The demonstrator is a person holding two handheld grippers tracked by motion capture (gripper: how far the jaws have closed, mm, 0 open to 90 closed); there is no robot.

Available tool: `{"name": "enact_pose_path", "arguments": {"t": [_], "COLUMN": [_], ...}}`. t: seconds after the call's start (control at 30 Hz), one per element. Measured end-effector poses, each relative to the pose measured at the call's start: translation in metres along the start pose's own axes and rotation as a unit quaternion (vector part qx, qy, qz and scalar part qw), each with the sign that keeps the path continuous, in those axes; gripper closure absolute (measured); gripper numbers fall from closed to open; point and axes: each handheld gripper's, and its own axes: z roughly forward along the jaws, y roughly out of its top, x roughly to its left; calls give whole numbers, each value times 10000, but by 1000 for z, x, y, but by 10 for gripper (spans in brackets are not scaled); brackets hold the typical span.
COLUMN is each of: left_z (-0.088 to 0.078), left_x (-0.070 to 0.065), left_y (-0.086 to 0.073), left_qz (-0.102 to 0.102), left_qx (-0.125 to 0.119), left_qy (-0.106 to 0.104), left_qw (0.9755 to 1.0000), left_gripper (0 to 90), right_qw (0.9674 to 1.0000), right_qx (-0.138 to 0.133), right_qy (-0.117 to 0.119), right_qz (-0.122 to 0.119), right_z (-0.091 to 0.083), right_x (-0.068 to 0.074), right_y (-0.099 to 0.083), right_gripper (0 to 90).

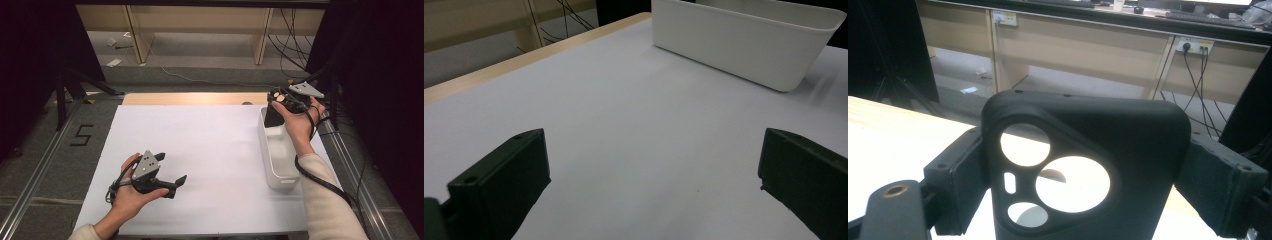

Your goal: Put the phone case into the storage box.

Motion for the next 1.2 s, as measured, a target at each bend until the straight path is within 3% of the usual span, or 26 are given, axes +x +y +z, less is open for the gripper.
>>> {"name": "enact_pose_path", "arguments": {"t": [1.2], "left_z": [0], "left_x": [0], "left_y": [0], "left_qz": [-4], "left_qx": [-1], "left_qy": [-6], "left_qw": [10000], "left_gripper": [0], "right_qw": [9997], "right_qx": [205], "right_qy": [-77], "right_qz": [-48], "right_z": [15], "right_x": [-2], "right_y": [-6], "right_gripper": [154]}}
